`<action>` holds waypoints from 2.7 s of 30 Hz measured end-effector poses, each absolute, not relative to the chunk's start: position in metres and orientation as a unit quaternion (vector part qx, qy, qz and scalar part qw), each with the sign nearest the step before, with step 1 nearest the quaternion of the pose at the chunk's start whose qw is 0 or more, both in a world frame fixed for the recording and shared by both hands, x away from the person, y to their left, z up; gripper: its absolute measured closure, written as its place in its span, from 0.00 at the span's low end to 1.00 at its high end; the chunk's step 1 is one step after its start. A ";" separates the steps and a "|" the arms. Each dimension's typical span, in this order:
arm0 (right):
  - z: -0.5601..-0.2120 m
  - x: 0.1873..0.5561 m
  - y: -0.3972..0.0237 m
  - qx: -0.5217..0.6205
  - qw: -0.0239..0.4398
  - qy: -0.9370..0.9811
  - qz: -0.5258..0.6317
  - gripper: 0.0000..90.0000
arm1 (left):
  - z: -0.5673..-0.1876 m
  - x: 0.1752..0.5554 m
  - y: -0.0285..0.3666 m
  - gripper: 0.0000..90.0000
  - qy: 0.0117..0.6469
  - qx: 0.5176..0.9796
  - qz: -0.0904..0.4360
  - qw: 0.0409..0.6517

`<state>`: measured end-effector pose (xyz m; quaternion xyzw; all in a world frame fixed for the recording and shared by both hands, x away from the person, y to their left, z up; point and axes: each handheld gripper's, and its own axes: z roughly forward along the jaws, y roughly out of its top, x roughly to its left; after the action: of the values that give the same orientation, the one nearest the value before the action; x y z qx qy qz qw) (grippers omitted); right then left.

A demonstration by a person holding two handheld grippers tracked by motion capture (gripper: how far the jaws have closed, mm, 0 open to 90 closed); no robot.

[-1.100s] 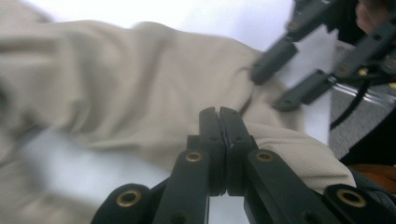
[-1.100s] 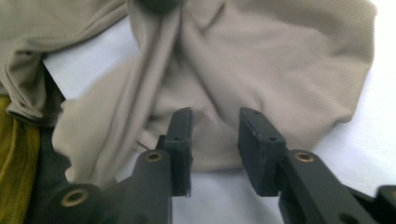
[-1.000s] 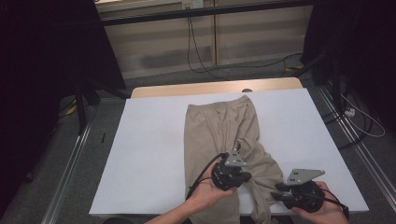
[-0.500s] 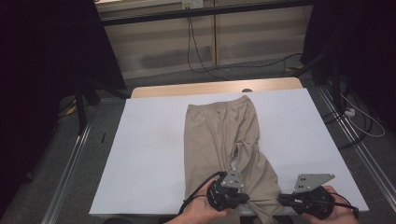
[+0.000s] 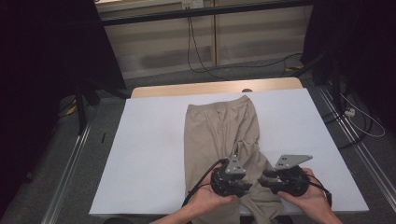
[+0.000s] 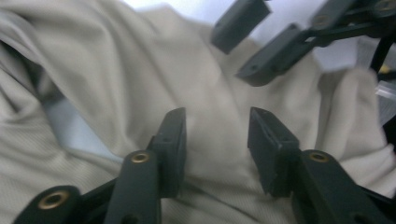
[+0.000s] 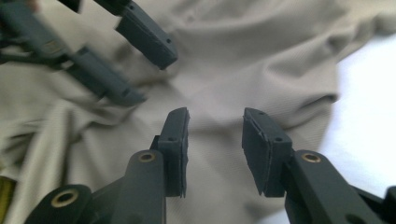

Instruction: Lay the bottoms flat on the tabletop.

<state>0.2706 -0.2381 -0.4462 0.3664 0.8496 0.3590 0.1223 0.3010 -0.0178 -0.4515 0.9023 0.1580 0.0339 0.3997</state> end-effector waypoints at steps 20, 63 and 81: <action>-0.447 0.216 -0.245 0.322 0.086 0.887 0.318 0.99 | -0.456 0.246 -0.019 1.00 0.100 0.918 -0.052 0.381; -0.432 0.234 -0.303 0.429 0.146 0.822 0.346 0.80 | -0.447 0.265 0.002 0.84 0.142 0.902 -0.029 0.406; -0.448 0.270 -0.298 0.454 0.160 0.816 0.319 1.00 | -0.455 0.259 -0.005 1.00 0.119 0.918 0.006 0.378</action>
<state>0.2697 -0.2984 -0.4481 0.4541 0.8163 0.3190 0.1603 0.2590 -0.0053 -0.4546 0.9183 0.1188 0.0057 0.3775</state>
